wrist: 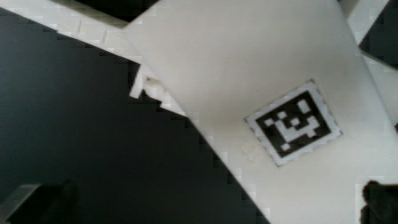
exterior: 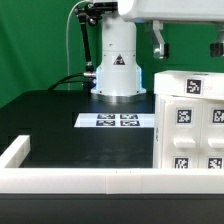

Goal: Assemble cabinet

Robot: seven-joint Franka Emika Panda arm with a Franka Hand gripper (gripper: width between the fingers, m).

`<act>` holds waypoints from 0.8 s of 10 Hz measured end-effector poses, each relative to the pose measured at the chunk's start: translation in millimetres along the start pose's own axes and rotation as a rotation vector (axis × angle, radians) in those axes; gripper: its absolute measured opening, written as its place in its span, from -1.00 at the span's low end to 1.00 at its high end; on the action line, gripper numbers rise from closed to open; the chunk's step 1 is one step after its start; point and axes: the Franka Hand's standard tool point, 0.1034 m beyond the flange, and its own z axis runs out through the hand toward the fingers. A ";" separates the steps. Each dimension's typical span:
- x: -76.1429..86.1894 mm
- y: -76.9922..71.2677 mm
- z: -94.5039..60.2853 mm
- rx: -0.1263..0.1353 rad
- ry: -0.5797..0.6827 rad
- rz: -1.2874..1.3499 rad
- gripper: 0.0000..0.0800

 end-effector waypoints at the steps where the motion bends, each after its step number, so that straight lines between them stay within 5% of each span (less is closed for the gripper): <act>1: -1.1 -2.5 1.5 0.004 -0.009 -0.136 0.99; 4: -6.7 -17.8 5.4 0.040 -0.060 -0.330 0.99; 8: -12.6 -11.3 8.3 0.031 -0.084 -0.383 0.99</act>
Offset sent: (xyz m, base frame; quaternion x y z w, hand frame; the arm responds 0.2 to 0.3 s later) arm -0.0109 0.0150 0.0010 0.0539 -0.0577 -0.0745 0.9941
